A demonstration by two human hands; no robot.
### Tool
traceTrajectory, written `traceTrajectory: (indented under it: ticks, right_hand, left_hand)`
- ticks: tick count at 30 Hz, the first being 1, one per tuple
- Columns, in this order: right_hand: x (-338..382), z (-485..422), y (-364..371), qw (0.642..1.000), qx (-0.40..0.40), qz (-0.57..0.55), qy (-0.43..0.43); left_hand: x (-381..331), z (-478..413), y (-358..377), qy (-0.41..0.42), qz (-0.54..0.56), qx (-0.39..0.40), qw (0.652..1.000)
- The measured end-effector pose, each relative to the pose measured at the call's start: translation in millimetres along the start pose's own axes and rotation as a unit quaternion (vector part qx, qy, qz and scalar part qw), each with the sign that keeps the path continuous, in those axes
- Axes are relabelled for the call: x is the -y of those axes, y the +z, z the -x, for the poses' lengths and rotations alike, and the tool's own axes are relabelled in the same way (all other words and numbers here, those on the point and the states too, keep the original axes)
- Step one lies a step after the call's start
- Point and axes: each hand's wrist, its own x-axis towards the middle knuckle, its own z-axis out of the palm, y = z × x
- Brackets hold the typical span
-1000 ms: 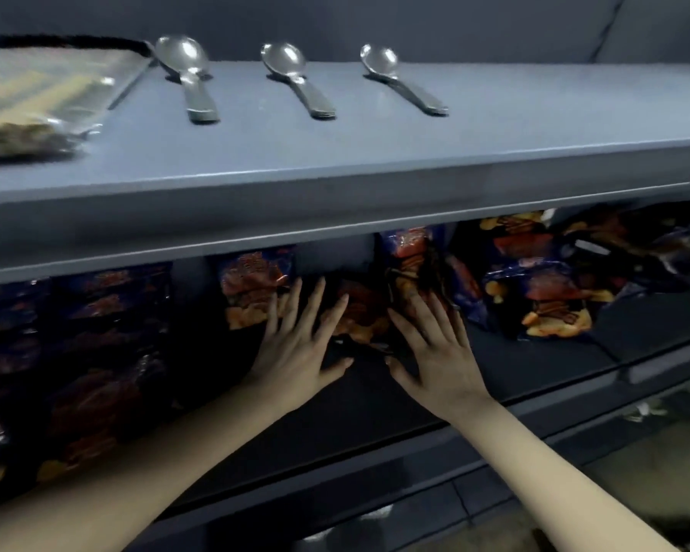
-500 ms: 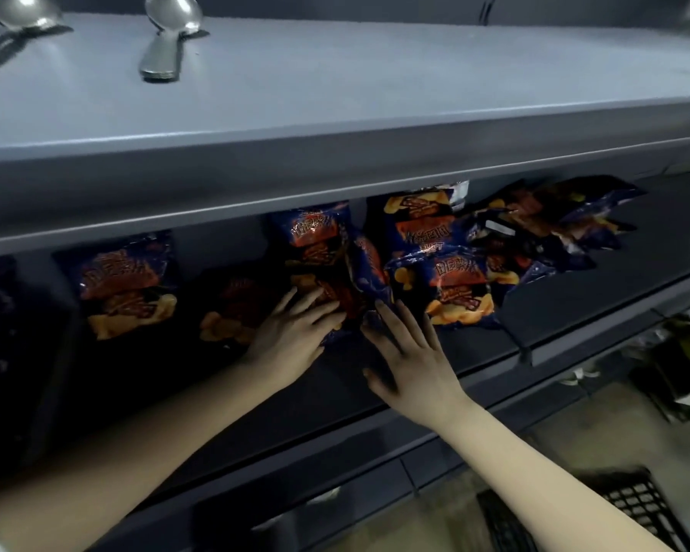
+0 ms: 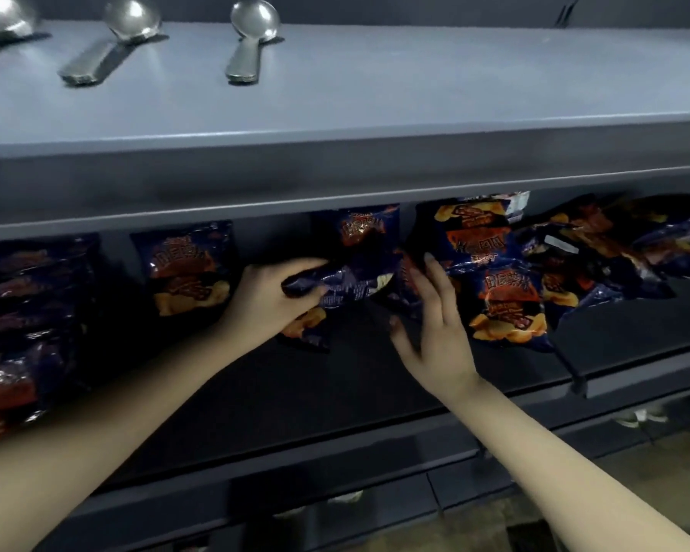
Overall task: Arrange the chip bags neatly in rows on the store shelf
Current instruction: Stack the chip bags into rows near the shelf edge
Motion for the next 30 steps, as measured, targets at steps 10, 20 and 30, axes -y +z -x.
traceTrajectory:
  ticks: [10,20,30]
  right_hand:
    - [56,-47,54,0.947,0.088,-0.287,0.117]
    - [113,-72,85,0.882,0.262,-0.381,0.091]
    - [145,-80,92,0.862,0.283,-0.406,0.105]
  left_hand:
    - [19,30,-86,-0.307,0.409,-0.127,0.850]
    - [51,85,-126,-0.483,0.522,0.004,0.703]
    - [60,105,-142,-0.492,0.522,0.054,0.695]
